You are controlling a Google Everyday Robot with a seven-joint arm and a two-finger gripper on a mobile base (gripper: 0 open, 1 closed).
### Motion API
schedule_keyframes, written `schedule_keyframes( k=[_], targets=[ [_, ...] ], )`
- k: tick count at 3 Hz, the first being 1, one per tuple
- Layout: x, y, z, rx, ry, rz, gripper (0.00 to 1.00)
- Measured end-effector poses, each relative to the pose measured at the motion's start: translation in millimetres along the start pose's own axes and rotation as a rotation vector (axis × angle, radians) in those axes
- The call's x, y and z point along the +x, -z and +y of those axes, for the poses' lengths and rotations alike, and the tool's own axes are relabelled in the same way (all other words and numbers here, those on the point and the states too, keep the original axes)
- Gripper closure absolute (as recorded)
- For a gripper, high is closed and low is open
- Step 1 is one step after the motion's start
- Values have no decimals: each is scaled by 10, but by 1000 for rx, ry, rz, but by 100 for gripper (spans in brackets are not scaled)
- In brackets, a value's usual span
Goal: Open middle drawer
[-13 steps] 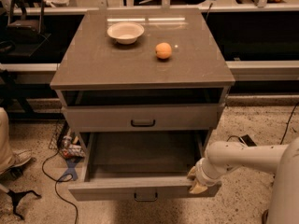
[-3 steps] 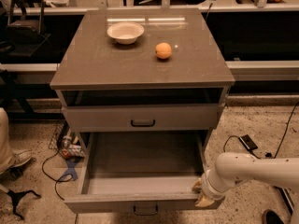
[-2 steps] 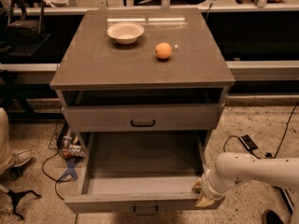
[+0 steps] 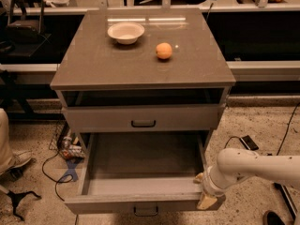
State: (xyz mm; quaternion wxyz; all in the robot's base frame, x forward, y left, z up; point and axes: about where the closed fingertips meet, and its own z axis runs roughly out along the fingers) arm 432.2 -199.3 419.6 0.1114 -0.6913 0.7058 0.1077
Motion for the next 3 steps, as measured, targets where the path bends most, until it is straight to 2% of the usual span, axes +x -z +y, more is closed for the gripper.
schedule_keyframes(
  k=[1,2,3],
  targets=[
    [-22,86,-53,5,-6,-2,0],
    [-49,345,-113,43,-9,-4,0],
    [12,850,-240,140,-51,12,0]
  ],
)
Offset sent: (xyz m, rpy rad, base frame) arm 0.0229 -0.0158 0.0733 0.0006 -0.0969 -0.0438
